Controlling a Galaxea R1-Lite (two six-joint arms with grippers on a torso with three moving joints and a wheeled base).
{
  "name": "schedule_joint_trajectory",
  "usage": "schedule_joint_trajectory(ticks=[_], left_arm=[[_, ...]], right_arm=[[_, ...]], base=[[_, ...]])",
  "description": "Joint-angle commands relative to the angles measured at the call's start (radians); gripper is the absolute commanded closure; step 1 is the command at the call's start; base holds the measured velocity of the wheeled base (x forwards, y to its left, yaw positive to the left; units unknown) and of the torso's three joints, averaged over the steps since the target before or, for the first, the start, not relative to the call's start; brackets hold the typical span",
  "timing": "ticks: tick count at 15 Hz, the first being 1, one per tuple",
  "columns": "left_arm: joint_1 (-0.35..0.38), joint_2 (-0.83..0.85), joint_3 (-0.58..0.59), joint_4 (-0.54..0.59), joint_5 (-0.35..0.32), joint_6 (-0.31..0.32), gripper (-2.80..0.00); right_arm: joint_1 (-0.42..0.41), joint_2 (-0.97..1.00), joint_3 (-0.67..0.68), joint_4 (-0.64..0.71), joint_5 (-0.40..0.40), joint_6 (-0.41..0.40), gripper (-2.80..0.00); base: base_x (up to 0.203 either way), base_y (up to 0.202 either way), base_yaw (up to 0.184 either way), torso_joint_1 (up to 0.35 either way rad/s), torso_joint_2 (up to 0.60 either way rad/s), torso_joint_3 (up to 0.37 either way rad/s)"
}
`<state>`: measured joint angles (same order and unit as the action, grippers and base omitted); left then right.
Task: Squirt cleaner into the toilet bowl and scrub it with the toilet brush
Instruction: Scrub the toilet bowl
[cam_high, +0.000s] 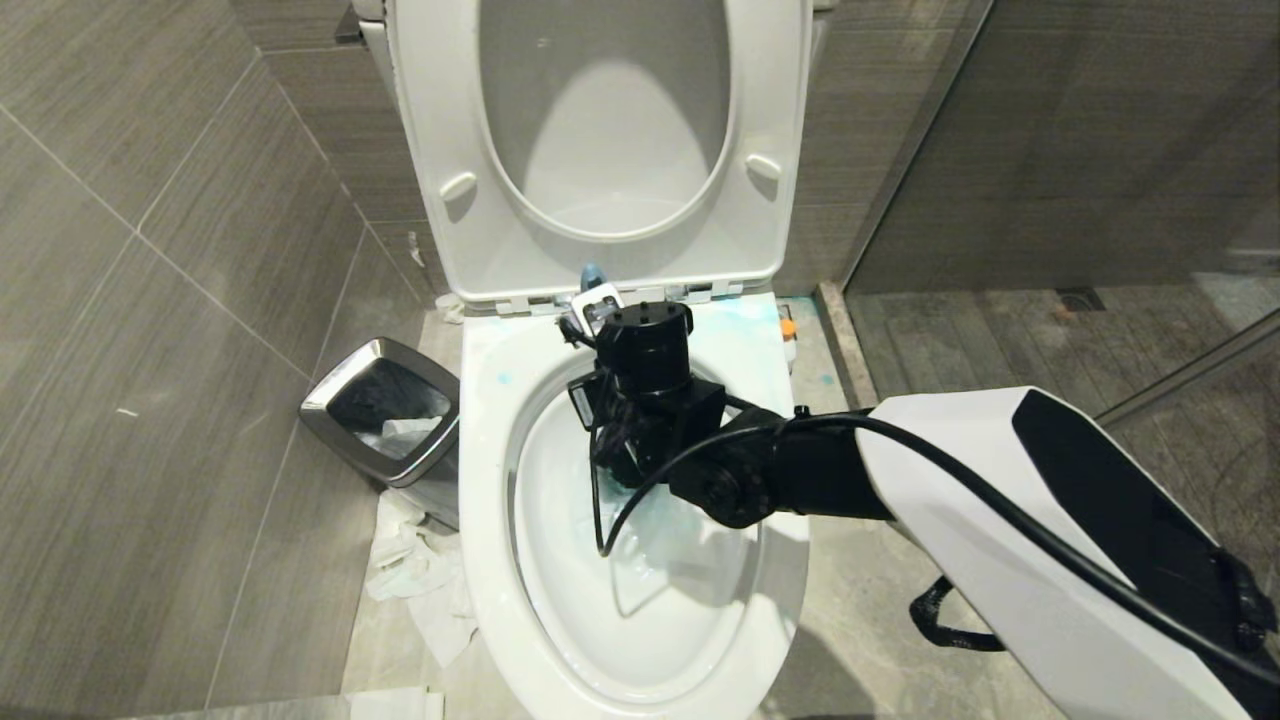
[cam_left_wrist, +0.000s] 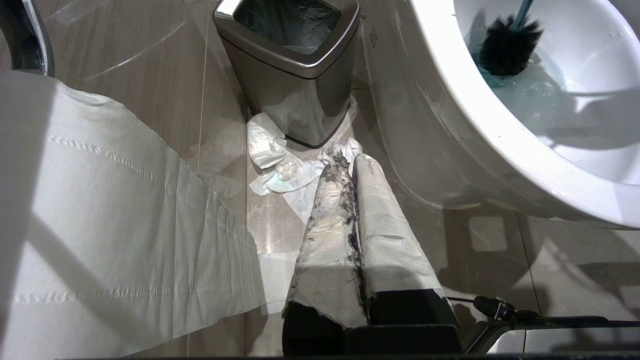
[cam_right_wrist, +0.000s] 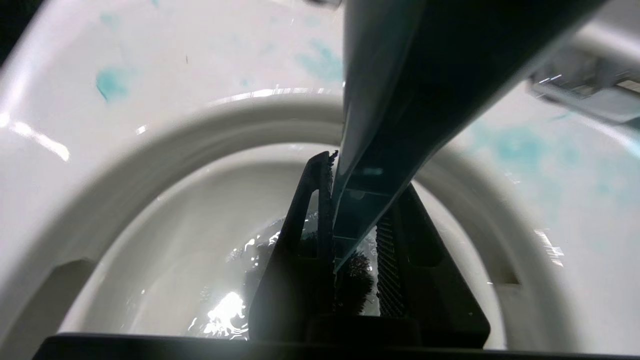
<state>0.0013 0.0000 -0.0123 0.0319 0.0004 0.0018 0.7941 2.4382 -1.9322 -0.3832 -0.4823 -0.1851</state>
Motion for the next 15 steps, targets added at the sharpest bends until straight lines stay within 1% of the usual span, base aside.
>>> schedule_joint_trajectory(ticks=[1, 4, 7, 10, 12, 15], left_arm=[[0.0, 0.002, 0.0, 0.0, 0.0, 0.0, 0.0], [0.0, 0.002, 0.0, 0.0, 0.0, 0.0, 0.0], [0.0, 0.002, 0.0, 0.0, 0.001, -0.001, 0.0], [0.0, 0.002, 0.0, 0.0, 0.001, -0.002, 0.0], [0.0, 0.002, 0.002, 0.0, 0.003, 0.003, 0.0], [0.0, 0.002, 0.002, 0.0, 0.003, 0.007, 0.0]], right_arm=[[0.02, -0.131, 0.044, -0.004, -0.033, 0.003, 0.0], [0.023, -0.183, 0.088, -0.006, -0.047, 0.004, 0.0], [0.023, -0.157, 0.073, -0.008, -0.049, 0.004, 0.0], [0.028, -0.109, 0.005, -0.013, -0.065, 0.006, 0.0], [0.037, -0.07, -0.042, -0.043, -0.068, 0.002, 0.0], [0.073, -0.038, -0.044, -0.076, -0.07, 0.003, 0.0]], base=[[0.0, 0.0, 0.0, 0.0, 0.0, 0.0], [0.0, 0.0, 0.0, 0.0, 0.0, 0.0], [0.0, 0.0, 0.0, 0.0, 0.0, 0.0], [0.0, 0.0, 0.0, 0.0, 0.0, 0.0], [0.0, 0.0, 0.0, 0.0, 0.0, 0.0], [0.0, 0.0, 0.0, 0.0, 0.0, 0.0]])
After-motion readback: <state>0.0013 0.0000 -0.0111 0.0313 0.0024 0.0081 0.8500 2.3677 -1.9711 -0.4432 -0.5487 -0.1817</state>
